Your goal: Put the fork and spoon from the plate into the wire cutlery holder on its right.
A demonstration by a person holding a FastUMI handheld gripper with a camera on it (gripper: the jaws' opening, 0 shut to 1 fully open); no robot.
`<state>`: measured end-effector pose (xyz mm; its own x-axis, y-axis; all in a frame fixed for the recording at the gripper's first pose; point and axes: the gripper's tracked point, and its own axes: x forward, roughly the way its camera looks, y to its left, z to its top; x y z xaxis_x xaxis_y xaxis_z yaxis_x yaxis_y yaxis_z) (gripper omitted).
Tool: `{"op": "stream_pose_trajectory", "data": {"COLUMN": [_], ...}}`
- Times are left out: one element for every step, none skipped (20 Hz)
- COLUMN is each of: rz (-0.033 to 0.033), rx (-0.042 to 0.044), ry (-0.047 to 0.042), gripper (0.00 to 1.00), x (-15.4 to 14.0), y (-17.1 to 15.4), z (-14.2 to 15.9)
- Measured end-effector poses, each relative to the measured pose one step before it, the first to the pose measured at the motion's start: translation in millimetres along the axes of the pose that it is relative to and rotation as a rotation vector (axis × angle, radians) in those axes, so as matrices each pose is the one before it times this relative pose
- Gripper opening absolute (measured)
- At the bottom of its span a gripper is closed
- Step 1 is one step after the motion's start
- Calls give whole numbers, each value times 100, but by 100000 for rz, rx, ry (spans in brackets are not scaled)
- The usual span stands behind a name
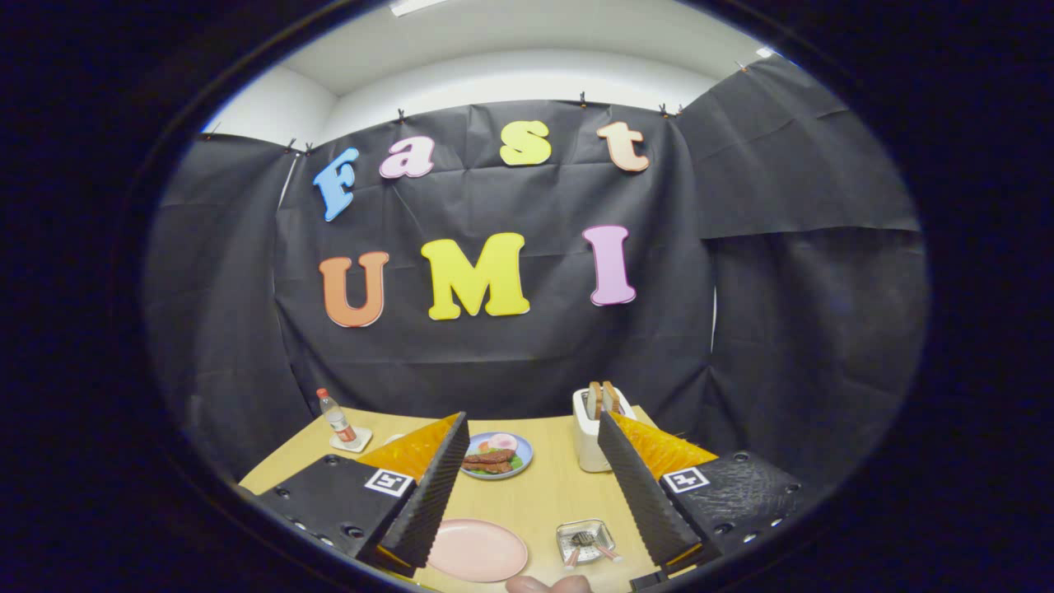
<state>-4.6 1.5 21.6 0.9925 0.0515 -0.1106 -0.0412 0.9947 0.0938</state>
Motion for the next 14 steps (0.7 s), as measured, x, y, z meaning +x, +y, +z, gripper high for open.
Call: {"op": "stream_pose_trajectory", "data": {"rz": [210,484,156,2,-227,-251,-424,-536,-430,-415,-183,11,-23,-351], "rx": [-836,-434,-33,269,331,61,-84,-106,10,271,378,82,-322,-541], "ry": [-546,-78,-106,-21,-462,-421,-634,-472,-185,72,-66,113,-265,-956], "gripper": [94,94,94,94,94,94,94,95,95,95,95,95,95,94], "x": [-103,-80,-100,-117,-150,-115,-200,-19,-40,-64,64,-94,-235,-37], "y": [151,182,151,-55,-92,-197,-229,-226,-145,-209,-27,-47,-99,-157], "z": [60,23,75,132,149,169,78,160,-29,-28,-12,30,43,241]}}
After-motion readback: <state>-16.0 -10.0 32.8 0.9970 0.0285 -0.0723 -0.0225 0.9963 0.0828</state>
